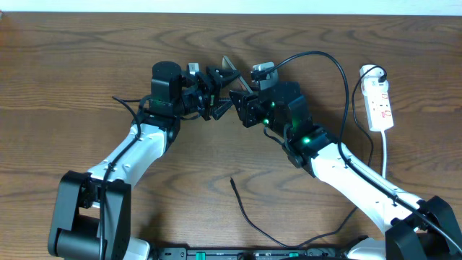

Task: Plug charger to phone and switch on socket
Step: 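Close the right gripper on the phone's edge beside the left gripper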

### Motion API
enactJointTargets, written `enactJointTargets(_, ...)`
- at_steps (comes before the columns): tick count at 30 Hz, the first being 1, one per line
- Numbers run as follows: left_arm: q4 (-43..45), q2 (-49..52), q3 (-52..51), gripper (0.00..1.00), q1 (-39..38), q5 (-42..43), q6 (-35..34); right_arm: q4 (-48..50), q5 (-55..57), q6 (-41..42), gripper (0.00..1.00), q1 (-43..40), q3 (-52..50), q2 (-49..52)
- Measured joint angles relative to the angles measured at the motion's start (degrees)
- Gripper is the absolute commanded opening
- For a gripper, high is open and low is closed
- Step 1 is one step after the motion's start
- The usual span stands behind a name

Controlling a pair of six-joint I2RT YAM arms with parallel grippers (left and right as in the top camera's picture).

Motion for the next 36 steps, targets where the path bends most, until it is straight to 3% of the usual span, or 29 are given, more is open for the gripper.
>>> enactJointTargets(7,0.0,0.0,0.0,0.07,0.0,0.0,0.0,0.0,0.0,0.0,0.31,0.0,0.0,0.0)
enactJointTargets(15,0.0,0.0,0.0,0.07,0.0,0.0,0.0,0.0,0.1,0.0,0.15,0.0,0.0,0.0)
enactJointTargets(30,-0.3,0.0,0.0,0.08,0.0,0.0,-0.2,-0.4,1.9,-1.4,0.04,-0.1,0.0,0.1)
enactJointTargets(31,-0.3,0.0,0.0,0.13,0.0,0.0,-0.2,-0.4,1.9,-1.4,0.03,-0.1,0.0,0.1)
enactJointTargets(32,-0.3,0.0,0.0,0.29,0.0,0.0,-0.2,-0.4,1.9,-1.6,0.02,-0.1,0.0,0.1)
enactJointTargets(34,-0.2,0.0,0.0,0.7,0.0,-0.1,-0.2,-0.4,2.0,-1.6,0.01,-0.1,0.0,0.1)
enactJointTargets(36,-0.2,0.0,0.0,0.89,0.0,0.0,-0.1,-0.4,2.0,-1.6,0.01,-0.1,0.0,0.1)
